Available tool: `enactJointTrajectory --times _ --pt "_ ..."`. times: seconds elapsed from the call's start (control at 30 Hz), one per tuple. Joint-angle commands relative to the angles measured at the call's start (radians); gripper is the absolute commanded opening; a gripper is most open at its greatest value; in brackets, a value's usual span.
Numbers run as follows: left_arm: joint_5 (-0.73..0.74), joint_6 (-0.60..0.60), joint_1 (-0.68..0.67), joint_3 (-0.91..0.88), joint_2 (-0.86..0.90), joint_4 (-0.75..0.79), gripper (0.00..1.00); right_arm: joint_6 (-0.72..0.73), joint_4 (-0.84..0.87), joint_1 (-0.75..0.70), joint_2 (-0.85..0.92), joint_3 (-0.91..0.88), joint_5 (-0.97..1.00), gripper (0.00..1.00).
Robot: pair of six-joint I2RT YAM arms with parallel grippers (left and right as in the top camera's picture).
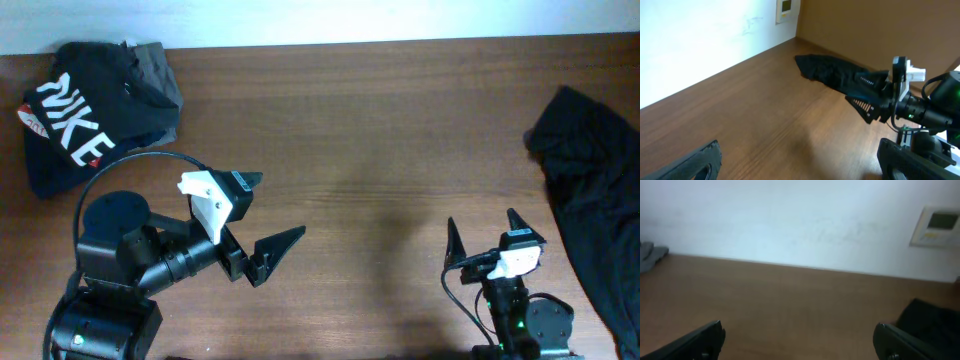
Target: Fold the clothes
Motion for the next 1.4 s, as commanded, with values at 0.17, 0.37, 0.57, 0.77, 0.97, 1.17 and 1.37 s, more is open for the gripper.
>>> enactJointTrajectory --times 0.17,0.37,0.57,0.77,0.97,1.17,1.37 --pt "-0.004 -0.012 -0.005 -0.002 0.000 -0.006 0.99 0.027 0.146 -0.007 -0.012 -0.048 0.051 0.99" --pt "-0.004 -0.012 -0.005 -0.002 0.000 -0.006 0.99 0.077 0.238 -0.006 -0.012 -0.129 0.051 0.99" --pt "-0.004 -0.012 -0.005 -0.002 0.001 -0.007 0.99 0.077 0.268 -0.006 -0.012 -0.160 0.056 0.99" --pt "-0.004 -0.012 -0.005 -0.002 0.001 -0.006 0.99 0.077 0.146 -0.007 -0.012 -0.160 0.059 0.99" --pt "-0.004 -0.012 -0.005 -0.002 0.001 -0.006 0.99 0.077 0.086 -0.007 -0.012 -0.160 0.070 0.99" --pt "-0.004 -0.012 -0.005 -0.002 0.001 -0.006 0.99 0.077 0.086 -0.007 -0.011 -0.160 0.070 0.99" --pt "-0.004 -0.012 -0.005 -0.002 0.001 -0.006 0.99 0.077 0.086 -0.007 -0.011 -0.160 0.070 0.99"
